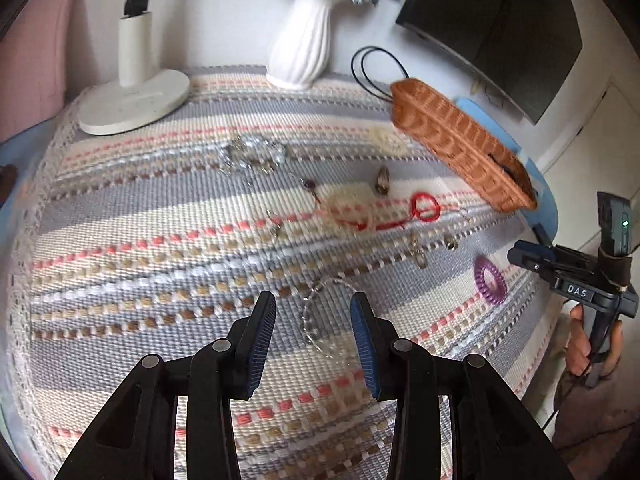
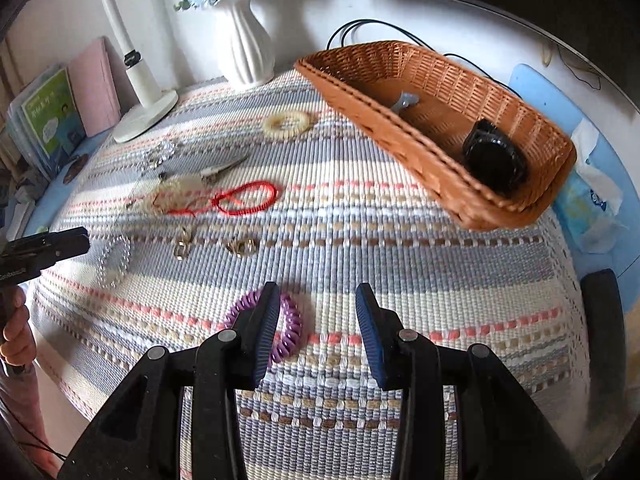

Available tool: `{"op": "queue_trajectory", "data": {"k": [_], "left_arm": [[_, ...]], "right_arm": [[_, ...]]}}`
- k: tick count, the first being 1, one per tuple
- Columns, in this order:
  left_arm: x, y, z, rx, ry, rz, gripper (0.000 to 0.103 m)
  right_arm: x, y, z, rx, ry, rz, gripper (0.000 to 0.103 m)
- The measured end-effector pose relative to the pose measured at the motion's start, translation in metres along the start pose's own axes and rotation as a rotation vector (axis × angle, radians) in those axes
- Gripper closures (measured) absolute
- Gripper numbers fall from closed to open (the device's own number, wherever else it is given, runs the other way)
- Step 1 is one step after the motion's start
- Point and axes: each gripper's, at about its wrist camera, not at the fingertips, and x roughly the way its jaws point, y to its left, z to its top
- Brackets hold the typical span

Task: Organize jewelry

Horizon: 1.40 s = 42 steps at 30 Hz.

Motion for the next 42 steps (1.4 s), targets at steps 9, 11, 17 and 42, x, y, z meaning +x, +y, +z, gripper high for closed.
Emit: {"op": "queue_trajectory", "data": {"k": [9,11,17,42], "left_arm": [[0.025,-0.030,-0.015,0.123,0.012,0.192,0.078],[0.024,-0.032,-0.016,0.122,0.007,0.198,0.093],[0.022,-0.038,-0.020,0.123,-0.011,0.196,0.095],[-0.058,-0.152,0.082,0.304,-0.280,-0.064,0.095]], "right_arm": [[0.007,0.015,-0.011,-0.090,0.010,-0.024,0.062],[0.012,0.021,-0.011,-0.113,0.015,-0.027,0.062],[0.025,0.049,-0.020,-0.235,0.009,-0.089,0.092],[-0.080,-0.040,0.035,-0.014,-0.308,-0.061,0.092]]}}
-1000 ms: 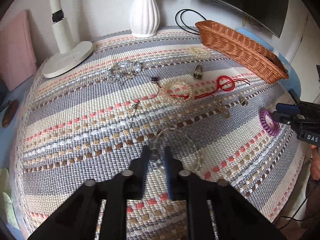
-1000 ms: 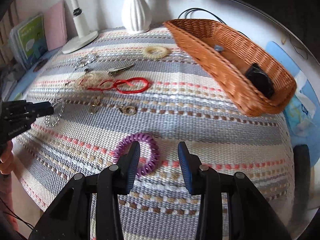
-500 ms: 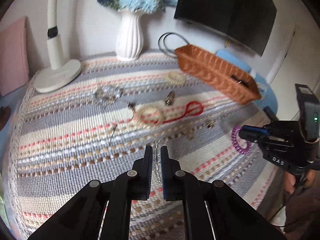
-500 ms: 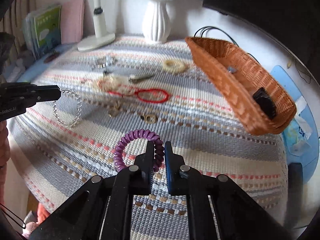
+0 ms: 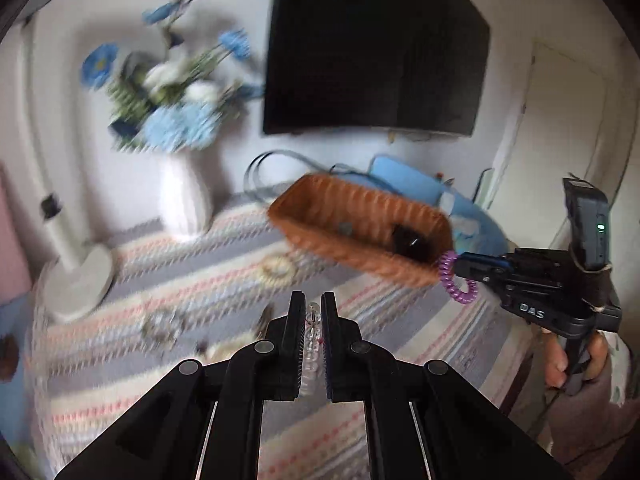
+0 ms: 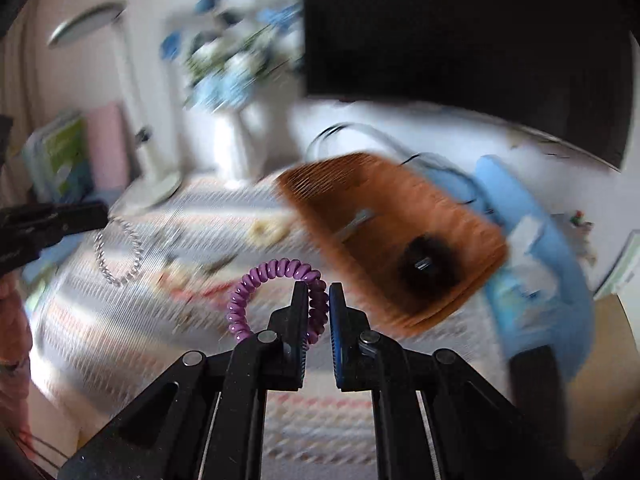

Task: Organize jewelry
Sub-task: 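Carry both held items into the wicker basket and open both tools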

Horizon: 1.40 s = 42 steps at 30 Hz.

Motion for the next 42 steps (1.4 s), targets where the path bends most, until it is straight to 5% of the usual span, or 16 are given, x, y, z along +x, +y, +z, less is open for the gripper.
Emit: {"op": "queue_trajectory", "data": {"k": [4,12,25,30,31,33,42], "left_arm": [[0.024,-0.027,0.043,0.052,-0.032,-0.063,0.095],[0.121,-0.049,0.100,0.008,0.003,-0.254,0.095],[0.245,-0.050,0.077,-0.043,0.215,-0.293,0.095],[0.251,-0.045,0.074,-0.051,0.230,-0.257,0.093],[0.249,-0.045,0.075,-0.052,0.238,-0.246,0.088],[0.239,-0.043,0.076,-0.058,0.232,-0.224,0.060],[0.135,-0.009,0.075,-0.073,0.103,-0.137,0.058]], "right_arm": [[0.005,-0.047,0.028,0.110,-0.029,-0.067,0.092],[0.074,-0.112,0.055,0.272,0.021,-0.053,0.092],[0.154,-0.125,0.045,0.291,0.163,-0.041,0.092],[0.156,-0.121,0.045,0.288,0.173,-0.003,0.090],[0.155,-0.122,0.046,0.296,0.172,0.012,0.089],[0.150,-0.122,0.047,0.306,0.162,0.027,0.088],[0.096,-0.087,0.055,0.259,0.098,0.040,0.087]]}}
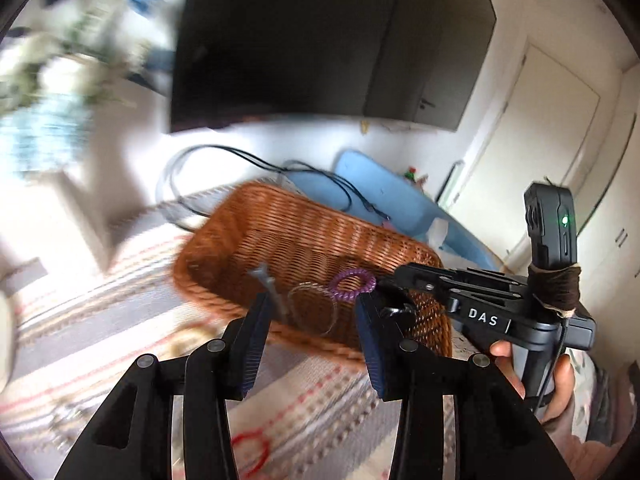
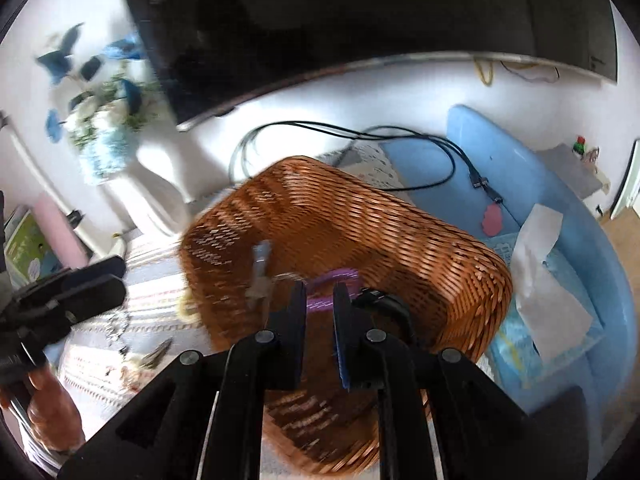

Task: Organize jewelry
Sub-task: 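Carry both held items into the wicker basket and open both tools, then grasp the clear beaded bracelet with the left tool while the right tool grasps the silver hair clip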

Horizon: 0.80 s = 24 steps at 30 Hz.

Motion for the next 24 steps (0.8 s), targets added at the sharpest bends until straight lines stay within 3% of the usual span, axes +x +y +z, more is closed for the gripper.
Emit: {"op": "queue_trajectory", "data": {"k": [5,10,13,17,24], "left_arm": [[-0.080,0.024,-0.022,-0.026,-0.104,0.064,0.058],[-0.144,0.053,-0.054,-0.055,-0.178,0.137,0.058],[-0.162,0.074,-0.073,-0.080,-0.183,0.172,0.058],[-0.158,0.108,-0.099,-0.145,-0.117,0.171,0.058],[-0.098,0.139,-0.138,-0.215,0.064,0.173,0.058]], "right_arm": [[-0.038,0.044,-0.009,-0.080,-0.049,0.023,0.074],[-0.058,0.089,-0.024,-0.165,-0.066,0.068,0.074],[-0.054,0.115,-0.037,-0.214,-0.042,0.098,0.074],[-0.032,0.143,-0.057,-0.261,0.028,0.109,0.074],[0.018,0.141,-0.077,-0.213,0.176,0.145,0.074]]}}
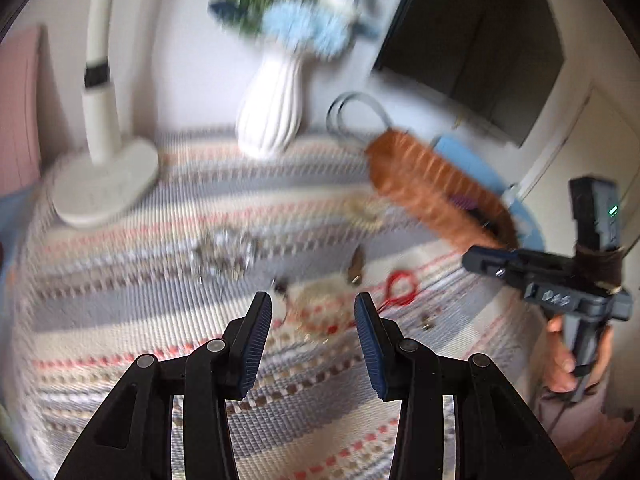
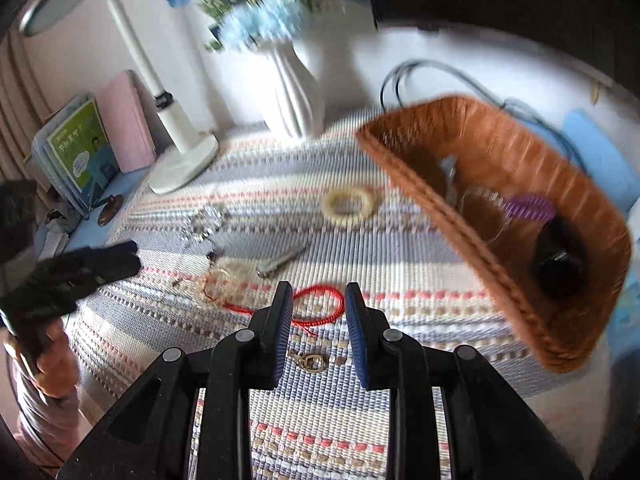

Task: Organize jewelry
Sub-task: 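Grasp the clear beaded bracelet with the left tool while the right tool grasps the silver hair clip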

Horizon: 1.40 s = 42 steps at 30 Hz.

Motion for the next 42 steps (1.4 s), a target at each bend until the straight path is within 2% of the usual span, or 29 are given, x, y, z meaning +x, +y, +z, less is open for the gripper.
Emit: {"op": "queue_trajectory", "data": {"k": [3,6,10,12,16,20,23,25,26,28,30,32,37,40,42], "left_arm": [[0.023,0.005,-0.007,-0.014,0.046,0.015,0.059],[0.037,0.002,-0.011,0.001,0.049,0.043,0.059],[0.044,-0.001,-0.015,0.020,0.057,0.053,0.059],[0.042,-0.006,-0.017,0.050,0.052,0.068,0.059],[0.045,-0.020,-0.023,0.123,0.053,0.099,0.059],[0.050,-0.029,-0.028,0.175,0.068,0.143,0.059],[0.052,-0.032,-0.030,0.184,0.074,0.168,0.058],[0.049,-0.030,-0.031,0.180,0.077,0.190,0.058],[0.048,-0.027,-0.032,0.173,0.084,0.196,0.058],[0.046,-0.022,-0.033,0.156,0.095,0.209,0.057],[0.048,-0.015,-0.034,0.139,0.108,0.225,0.057],[0.048,-0.013,-0.033,0.122,0.107,0.208,0.057],[0.037,-0.019,-0.032,0.090,0.092,0.091,0.057],[0.037,-0.017,-0.029,0.031,0.100,0.023,0.057],[0.046,-0.016,-0.024,-0.009,0.118,0.033,0.060]], "right_arm": [[0.023,-0.011,0.007,0.064,0.072,0.067,0.074],[0.047,-0.009,0.014,0.108,0.132,0.158,0.074],[0.087,0.001,0.021,0.167,0.223,0.165,0.074],[0.100,0.004,0.023,0.201,0.240,0.180,0.073],[0.106,0.019,0.027,0.204,0.205,0.122,0.066],[0.110,0.040,0.030,0.146,0.179,0.011,0.064],[0.113,0.060,0.028,0.053,0.156,-0.096,0.064],[0.113,0.070,0.025,-0.011,0.150,-0.148,0.068],[0.112,0.073,0.022,-0.038,0.145,-0.171,0.074],[0.108,0.071,0.018,-0.046,0.141,-0.189,0.081],[0.105,0.062,0.017,-0.021,0.136,-0.188,0.083],[0.103,0.056,0.018,-0.013,0.131,-0.178,0.083],[0.105,0.056,0.019,-0.026,0.113,-0.179,0.083],[0.108,0.057,0.019,-0.040,0.094,-0.195,0.083],[0.107,0.059,0.018,-0.052,0.085,-0.201,0.083]]}}
